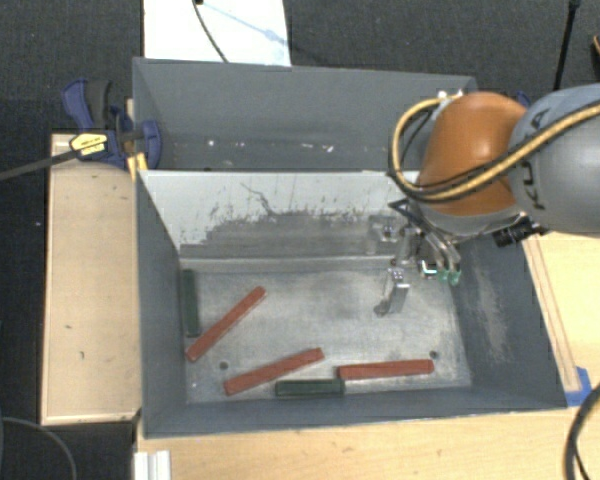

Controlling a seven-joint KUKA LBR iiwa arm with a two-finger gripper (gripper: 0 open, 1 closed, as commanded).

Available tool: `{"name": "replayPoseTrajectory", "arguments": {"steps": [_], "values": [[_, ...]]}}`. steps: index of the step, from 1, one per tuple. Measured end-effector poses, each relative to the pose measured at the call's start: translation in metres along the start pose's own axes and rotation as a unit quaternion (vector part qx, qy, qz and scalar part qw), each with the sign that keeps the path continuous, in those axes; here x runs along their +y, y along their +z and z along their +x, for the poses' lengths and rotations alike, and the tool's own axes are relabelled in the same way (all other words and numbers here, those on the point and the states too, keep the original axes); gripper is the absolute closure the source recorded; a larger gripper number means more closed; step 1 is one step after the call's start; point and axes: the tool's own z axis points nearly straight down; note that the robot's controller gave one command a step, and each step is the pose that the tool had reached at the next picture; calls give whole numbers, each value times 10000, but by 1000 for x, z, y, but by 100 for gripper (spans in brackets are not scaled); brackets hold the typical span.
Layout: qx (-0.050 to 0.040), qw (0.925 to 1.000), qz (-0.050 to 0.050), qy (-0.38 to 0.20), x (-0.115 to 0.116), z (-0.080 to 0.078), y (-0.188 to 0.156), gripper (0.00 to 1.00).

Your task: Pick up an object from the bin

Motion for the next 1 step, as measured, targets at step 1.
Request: {"name": "replayPoseTrajectory", "arguments": {"steps": [1], "values": [[22,9998,-5,-182,31,91,49,0]]}}
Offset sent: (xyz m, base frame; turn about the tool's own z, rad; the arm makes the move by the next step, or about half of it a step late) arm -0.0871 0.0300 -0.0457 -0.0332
